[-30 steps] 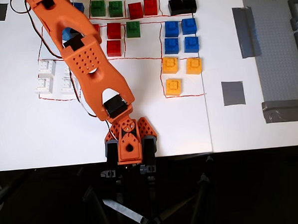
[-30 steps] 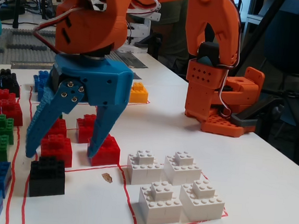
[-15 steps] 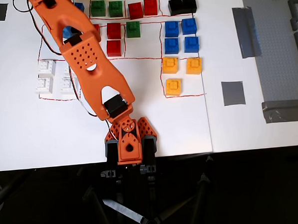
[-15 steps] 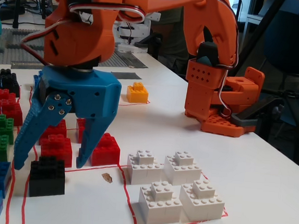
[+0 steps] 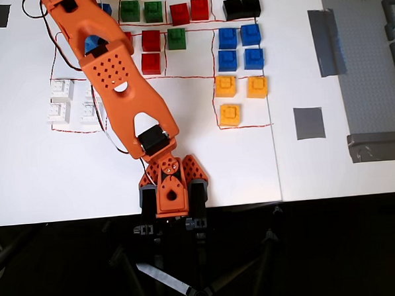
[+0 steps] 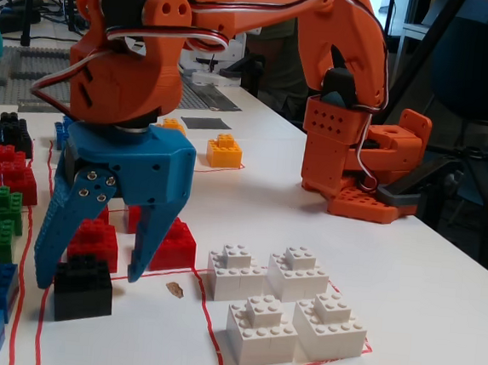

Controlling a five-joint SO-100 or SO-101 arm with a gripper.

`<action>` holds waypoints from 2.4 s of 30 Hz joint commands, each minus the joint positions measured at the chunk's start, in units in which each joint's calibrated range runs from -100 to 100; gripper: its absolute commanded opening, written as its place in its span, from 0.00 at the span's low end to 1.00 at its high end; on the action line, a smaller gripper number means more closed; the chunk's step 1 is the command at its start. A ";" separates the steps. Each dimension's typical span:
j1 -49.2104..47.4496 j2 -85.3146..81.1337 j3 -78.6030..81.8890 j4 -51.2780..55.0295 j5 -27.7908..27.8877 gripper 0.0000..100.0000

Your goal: Grab the block and put it in the grey marker

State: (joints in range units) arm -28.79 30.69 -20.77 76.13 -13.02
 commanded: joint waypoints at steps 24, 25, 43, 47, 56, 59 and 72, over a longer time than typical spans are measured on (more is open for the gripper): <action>0.09 -4.18 -8.87 2.49 3.91 0.00; -0.41 -5.04 -10.41 4.12 4.25 0.00; 1.75 -41.05 5.11 22.07 14.11 0.00; 12.57 -44.85 14.28 21.75 16.12 0.00; 37.69 -46.32 23.09 20.77 22.61 0.00; 45.68 -45.72 23.81 20.77 25.05 0.00; 75.80 -38.38 24.18 13.34 36.58 0.00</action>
State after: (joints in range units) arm 42.06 -5.96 5.49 91.75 20.93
